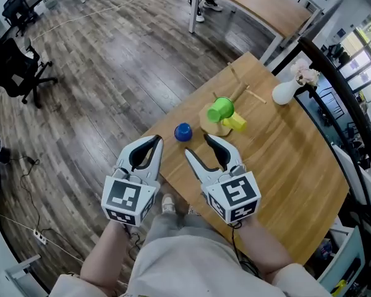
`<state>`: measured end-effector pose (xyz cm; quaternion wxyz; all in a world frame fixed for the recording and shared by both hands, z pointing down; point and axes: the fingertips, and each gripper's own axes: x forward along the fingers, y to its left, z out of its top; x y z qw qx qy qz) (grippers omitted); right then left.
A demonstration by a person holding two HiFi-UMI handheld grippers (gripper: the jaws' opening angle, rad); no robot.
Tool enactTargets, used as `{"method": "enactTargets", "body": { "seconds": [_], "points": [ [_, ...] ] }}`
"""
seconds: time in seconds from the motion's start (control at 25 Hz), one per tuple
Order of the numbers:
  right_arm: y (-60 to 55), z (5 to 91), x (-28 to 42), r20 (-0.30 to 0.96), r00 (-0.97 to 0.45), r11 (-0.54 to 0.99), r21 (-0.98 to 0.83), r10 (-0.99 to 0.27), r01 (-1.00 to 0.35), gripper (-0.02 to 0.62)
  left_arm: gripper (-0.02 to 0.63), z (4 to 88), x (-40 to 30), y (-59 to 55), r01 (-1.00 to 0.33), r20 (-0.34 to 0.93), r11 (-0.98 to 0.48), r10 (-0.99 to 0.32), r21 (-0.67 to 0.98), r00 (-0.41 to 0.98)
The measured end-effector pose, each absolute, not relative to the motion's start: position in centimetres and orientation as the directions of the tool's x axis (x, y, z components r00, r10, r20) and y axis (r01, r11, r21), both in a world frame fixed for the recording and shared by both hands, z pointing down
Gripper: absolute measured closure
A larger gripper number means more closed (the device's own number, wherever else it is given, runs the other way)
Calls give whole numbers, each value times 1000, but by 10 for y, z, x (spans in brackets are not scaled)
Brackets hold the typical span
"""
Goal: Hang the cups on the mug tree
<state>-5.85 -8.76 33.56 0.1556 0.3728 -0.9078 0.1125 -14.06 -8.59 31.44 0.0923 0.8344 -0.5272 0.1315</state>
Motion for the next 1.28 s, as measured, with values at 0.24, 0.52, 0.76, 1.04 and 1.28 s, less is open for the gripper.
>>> {"method": "enactTargets", "body": {
  "seconds": [0.24,0.52,0.76,1.04,1.28],
  "points": [
    [-110,369,-83,419,-672,707,-94,-611,-701,358,604,345,-152,-104,-902,361,-429,-835,42,414],
    [-141,429,-93,486,-634,687,-90,-602,-721,356,604,395,-161,-121,-895,403,-439,-808,72,429],
    [-160,477,-98,528,-596,659,-88,-605,-747,349,604,435,-167,-135,-885,433,-460,-784,74,444],
    [-175,525,-99,561,-563,640,-76,-606,-765,341,604,486,-169,-143,-876,465,-472,-756,100,461],
    [-185,557,-98,587,-535,622,-68,-607,-780,334,604,513,-171,-150,-871,482,-478,-741,109,467]
  ]
}}
